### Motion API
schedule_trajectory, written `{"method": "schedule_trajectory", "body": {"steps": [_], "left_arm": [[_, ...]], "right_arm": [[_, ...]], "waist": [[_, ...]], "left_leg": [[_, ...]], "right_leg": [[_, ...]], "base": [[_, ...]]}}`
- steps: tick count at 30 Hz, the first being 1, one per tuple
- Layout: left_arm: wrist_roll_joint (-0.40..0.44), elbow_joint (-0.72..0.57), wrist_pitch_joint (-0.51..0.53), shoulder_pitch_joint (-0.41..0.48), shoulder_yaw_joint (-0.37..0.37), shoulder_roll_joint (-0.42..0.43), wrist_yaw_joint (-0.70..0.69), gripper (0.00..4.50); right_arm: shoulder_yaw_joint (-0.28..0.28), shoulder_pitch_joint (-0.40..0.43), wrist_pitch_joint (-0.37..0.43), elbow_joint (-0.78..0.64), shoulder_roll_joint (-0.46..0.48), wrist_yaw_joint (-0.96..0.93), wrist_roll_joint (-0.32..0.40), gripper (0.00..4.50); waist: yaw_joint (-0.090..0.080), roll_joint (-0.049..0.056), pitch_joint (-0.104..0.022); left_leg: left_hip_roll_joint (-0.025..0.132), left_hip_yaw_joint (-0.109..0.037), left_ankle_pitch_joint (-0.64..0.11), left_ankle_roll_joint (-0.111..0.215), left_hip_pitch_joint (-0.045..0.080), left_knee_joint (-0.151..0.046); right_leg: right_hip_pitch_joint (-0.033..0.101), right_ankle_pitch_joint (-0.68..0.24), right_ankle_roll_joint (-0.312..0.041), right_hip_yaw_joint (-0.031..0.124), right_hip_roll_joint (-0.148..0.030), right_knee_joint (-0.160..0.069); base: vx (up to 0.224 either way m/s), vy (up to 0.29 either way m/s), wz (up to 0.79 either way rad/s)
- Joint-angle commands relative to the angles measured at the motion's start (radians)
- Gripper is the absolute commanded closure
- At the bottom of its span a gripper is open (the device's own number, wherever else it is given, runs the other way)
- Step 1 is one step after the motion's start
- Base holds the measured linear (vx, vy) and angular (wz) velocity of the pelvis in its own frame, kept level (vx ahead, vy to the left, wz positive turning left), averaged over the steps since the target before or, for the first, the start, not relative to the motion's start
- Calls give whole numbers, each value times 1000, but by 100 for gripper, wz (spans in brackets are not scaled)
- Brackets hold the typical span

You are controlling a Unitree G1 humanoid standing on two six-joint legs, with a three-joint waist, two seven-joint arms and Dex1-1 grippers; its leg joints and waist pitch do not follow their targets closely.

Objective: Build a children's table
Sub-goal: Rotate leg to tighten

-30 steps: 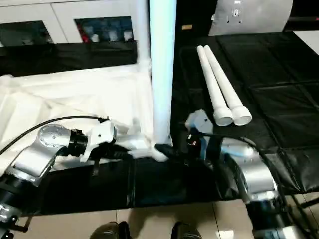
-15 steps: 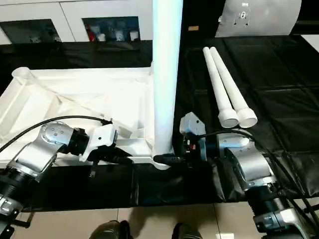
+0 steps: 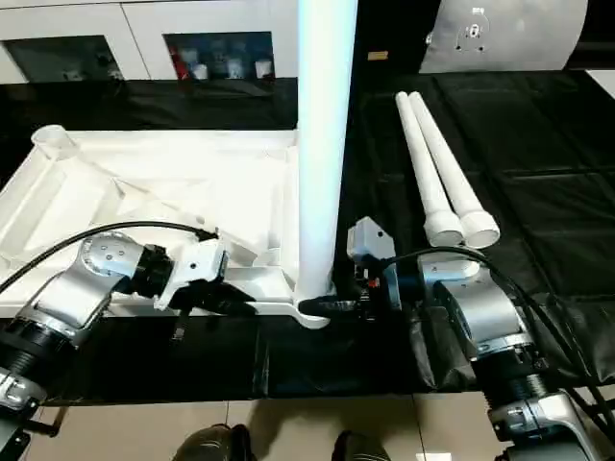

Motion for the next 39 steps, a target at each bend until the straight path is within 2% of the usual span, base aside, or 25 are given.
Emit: {"method": "schedule_trajectory", "body": {"steps": [1, 4, 7, 9, 10, 11, 12, 13, 14, 15, 16, 17, 18, 19, 20, 21, 22, 23, 25, 28, 29, 31, 35, 37, 39], "left_arm": [[6, -8, 38, 0, -1, -18, 25, 450], [2, -28, 111, 3, 23, -58, 116, 450], [-5, -54, 196, 10, 53, -114, 222, 450], [-2, -72, 250, 10, 68, -157, 296, 450], [1, -95, 332, 6, 92, -237, 415, 450], [5, -102, 369, 1, 102, -276, 469, 450], [5, -102, 369, 1, 102, -276, 469, 450], [5, -102, 373, -1, 104, -281, 477, 450], [9, -101, 394, -7, 115, -311, 522, 450], [14, -96, 419, -21, 133, -360, 592, 450], [21, -86, 436, -36, 150, -402, 656, 450], [33, -76, 447, -51, 156, -443, 712, 450], [43, -73, 457, -61, 159, -468, 745, 450], [43, -73, 457, -61, 159, -468, 745, 450], [43, -73, 457, -61, 159, -468, 745, 450], [78, -75, 473, -71, 138, -487, 760, 450], [87, -79, 475, -71, 125, -482, 753, 450], [91, -80, 474, -71, 119, -476, 747, 450], [98, -91, 475, -62, 105, -451, 727, 450], [102, -99, 470, -53, 97, -425, 705, 450], [105, -104, 465, -40, 95, -397, 685, 450], [108, -106, 459, -34, 92, -381, 672, 450], [108, -114, 423, -3, 91, -308, 602, 450], [100, -110, 403, 8, 90, -270, 565, 450], [97, -106, 383, 13, 86, -246, 542, 450]], "right_arm": [[22, 46, 60, -42, 20, -17, 33, 189], [8, 102, 117, -90, 66, -98, 52, 189], [-5, 146, 131, -116, 142, -241, 26, 189], [-14, 164, 143, -114, 207, -357, -1, 189], [-27, 181, 163, -96, 311, -520, -32, 189], [-37, 181, 174, -85, 361, -595, -43, 189], [-37, 181, 174, -85, 361, -595, -43, 189], [-39, 181, 176, -83, 368, -606, -43, 189], [-51, 177, 186, -74, 403, -659, -47, 189], [-83, 162, 199, -52, 469, -765, -52, 189], [-117, 144, 216, -28, 527, -866, -56, 189], [-151, 119, 221, 0, 584, -969, -59, 190], [-173, 103, 224, 16, 622, -1036, -63, 193], [-173, 103, 224, 16, 622, -1036, -63, 195], [-173, 103, 224, 16, 622, -1036, -63, 195], [-202, 72, 199, 40, 674, -1121, -89, 140], [-202, 66, 181, 43, 679, -1137, -99, 126], [-202, 65, 176, 42, 680, -1139, -101, 126], [-212, 72, 166, 34, 675, -1144, -114, 105], [-220, 80, 159, 29, 659, -1142, -122, 77], [-225, 92, 146, 18, 634, -1135, -126, 70], [-227, 98, 140, 10, 620, -1126, -123, 60], [-241, 130, 101, -43, 545, -1042, -123, 29], [-238, 150, 76, -77, 495, -987, -123, 8], [-236, 161, 66, -97, 464, -951, -117, 2]], "waist": [[-4, -8, -69], [-1, -9, -64], [-4, -6, -55], [-15, -8, -41], [-23, -9, -32], [-32, -4, -24], [-42, -9, -22], [-52, -7, -23], [-58, -7, -23], [-67, -1, -20], [-74, -1, -21], [-83, 4, -21], [-90, 3, -20], [-92, 5, -21], [-92, 6, -22], [-93, 5, -23], [-94, 8, -23], [-94, 8, -24], [-100, 10, -25], [-103, 9, -27], [-101, 8, -32], [-95, 4, -35], [-83, -2, -51], [-78, -8, -62], [-68, -9, -69]], "left_leg": [[61, -16, -148, 109, 15, -66], [66, -16, -164, 99, 17, -71], [63, -17, -228, 70, 21, -77], [58, -23, -308, 29, 23, -87], [57, -25, -362, 2, 31, -90], [48, -36, -431, -17, 42, -88], [47, -38, -451, -24, 41, -91], [45, -45, -487, -22, 46, -93], [44, -44, -493, -16, 48, -94], [44, -42, -498, -15, 52, -96], [41, -47, -500, -13, 49, -100], [44, -55, -512, -13, 38, -108], [46, -53, -514, -13, 37, -110], [42, -52, -524, -14, 50, -109], [41, -50, -525, -10, 54, -107], [40, -48, -502, 0, 49, -108], [39, -47, -491, 6, 45, -112], [39, -48, -492, 9, 45, -113], [46, -55, -508, 5, 32, -121], [47, -53, -494, 6, 28, -122], [47, -47, -467, 11, 32, -119], [47, -41, -384, 34, 23, -114], [49, -27, -286, 64, 21, -102], [47, -24, -242, 83, 16, -96], [46, -18, -177, 106, 15, -85]], "right_leg": [[53, -208, -236, 63, -81, -67], [50, -222, -234, 66, -82, -71], [45, -337, -210, 65, -85, -86], [43, -498, -156, 63, -87, -100], [34, -584, -131, 61, -88, -110], [30, -700, -88, 48, -94, -127], [31, -728, -67, 46, -91, -131], [33, -745, -41, 38, -91, -141], [35, -736, -33, 36, -90, -146], [29, -721, -40, 35, -89, -151], [37, -712, -30, 24, -89, -157], [50, -687, -20, 16, -87, -155], [47, -668, -20, 18, -86, -155], [38, -660, -20, 17, -84, -162], [35, -660, -18, 19, -86, -165], [38, -634, -26, 22, -90, -163], [37, -623, -29, 22, -88, -165], [38, -618, -30, 21, -91, -165], [46, -572, -35, 24, -92, -154], [45, -521, -62, 33, -95, -146], [42, -499, -77, 39, -98, -145], [48, -448, -105, 47, -100, -136], [50, -354, -149, 60, -99, -121], [55, -307, -169, 60, -92, -108], [51, -222, -195, 63, -90, -98]], "base": [[0, 0, 0], [0, 0, 0], [0, 0, 0], [0, 0, 0], [0, 0, 0], [0, 0, 0], [0, 0, 0], [0, 0, 0], [0, 0, 0], [0, 0, 0], [0, 0, 0], [0, 0, 0], [0, 0, 0], [0, 0, 0], [0, 0, 0], [0, 0, 0], [0, 0, 0], [0, 0, 0], [0, 0, 0], [0, 0, 0], [0, 0, 0], [0, 0, 0], [0, 0, 0], [0, 0, 0], [0, 0, 0]]}}
